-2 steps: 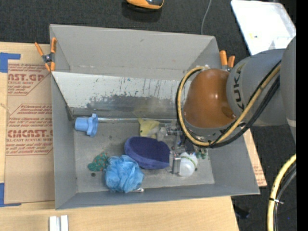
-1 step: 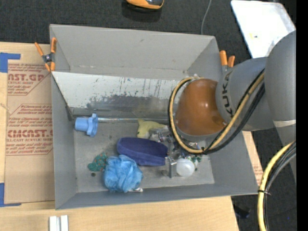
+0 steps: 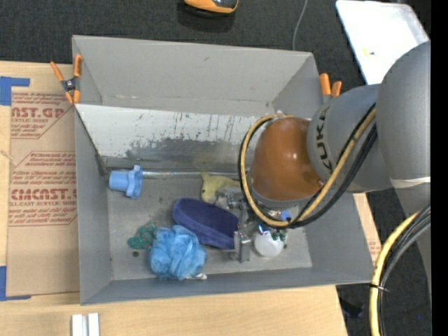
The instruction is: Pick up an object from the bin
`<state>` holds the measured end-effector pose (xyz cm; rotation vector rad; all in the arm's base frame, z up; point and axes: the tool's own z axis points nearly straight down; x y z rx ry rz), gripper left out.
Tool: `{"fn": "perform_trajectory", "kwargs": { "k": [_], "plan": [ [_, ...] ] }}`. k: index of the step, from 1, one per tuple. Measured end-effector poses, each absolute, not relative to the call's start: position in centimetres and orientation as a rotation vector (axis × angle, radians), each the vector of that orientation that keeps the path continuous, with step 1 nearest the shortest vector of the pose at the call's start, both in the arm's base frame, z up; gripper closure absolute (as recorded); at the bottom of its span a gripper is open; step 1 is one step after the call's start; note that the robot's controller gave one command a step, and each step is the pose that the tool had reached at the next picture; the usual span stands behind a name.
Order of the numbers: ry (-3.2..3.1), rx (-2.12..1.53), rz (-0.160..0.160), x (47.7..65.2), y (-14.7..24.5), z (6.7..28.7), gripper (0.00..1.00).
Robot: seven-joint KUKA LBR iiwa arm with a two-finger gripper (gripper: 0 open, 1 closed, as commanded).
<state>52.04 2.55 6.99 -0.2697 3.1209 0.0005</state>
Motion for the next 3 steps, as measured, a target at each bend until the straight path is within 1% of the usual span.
{"fn": "perform_trajectory", "kwargs": {
  "k": [1, 2, 3],
  "plan": [
    [3.113, -0.318, -0.001, 52.32, 2.01, 6.97, 0.0],
    [3.115, -0.285, 0.001, 52.22, 2.45, 7.01, 1.0],
    [3.115, -0.285, 0.001, 52.22, 2.45, 7.03, 1.0]
  ]
}}
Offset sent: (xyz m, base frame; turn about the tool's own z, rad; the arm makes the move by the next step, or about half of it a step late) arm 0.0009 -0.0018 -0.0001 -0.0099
